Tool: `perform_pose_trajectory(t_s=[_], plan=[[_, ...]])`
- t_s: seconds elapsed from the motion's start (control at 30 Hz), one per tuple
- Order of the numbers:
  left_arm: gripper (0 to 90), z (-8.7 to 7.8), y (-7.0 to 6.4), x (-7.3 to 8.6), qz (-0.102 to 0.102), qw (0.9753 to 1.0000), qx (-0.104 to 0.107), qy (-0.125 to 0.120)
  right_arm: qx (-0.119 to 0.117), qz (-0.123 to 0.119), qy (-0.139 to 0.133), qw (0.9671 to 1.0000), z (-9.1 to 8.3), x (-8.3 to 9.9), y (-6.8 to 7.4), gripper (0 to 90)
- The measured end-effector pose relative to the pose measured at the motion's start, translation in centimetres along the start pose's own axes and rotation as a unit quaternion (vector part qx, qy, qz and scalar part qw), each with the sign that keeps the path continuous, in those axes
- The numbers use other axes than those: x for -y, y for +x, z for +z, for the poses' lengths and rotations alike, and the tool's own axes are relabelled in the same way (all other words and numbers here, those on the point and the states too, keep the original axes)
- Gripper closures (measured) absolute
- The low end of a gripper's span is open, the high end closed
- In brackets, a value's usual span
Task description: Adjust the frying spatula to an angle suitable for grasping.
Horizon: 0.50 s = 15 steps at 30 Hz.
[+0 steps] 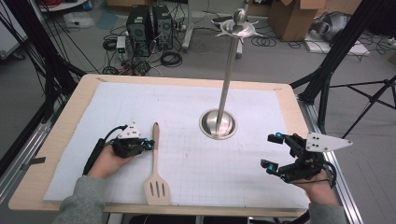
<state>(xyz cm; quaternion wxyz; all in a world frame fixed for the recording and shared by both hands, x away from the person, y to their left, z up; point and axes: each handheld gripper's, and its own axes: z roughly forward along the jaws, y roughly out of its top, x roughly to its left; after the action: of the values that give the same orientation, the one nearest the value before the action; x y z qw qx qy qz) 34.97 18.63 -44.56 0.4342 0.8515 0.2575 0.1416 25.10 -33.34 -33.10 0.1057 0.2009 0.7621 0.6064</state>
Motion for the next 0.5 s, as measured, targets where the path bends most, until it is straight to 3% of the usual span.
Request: perform_pose_trajectory(t_s=[0.5], plan=[[89.6,2.1,-0.2,-1.3,0.008,0.9998,0.018,-0.009,0.026,0.005,-0.002,0.9997,-2.0,0.6,0.7,11.5]])
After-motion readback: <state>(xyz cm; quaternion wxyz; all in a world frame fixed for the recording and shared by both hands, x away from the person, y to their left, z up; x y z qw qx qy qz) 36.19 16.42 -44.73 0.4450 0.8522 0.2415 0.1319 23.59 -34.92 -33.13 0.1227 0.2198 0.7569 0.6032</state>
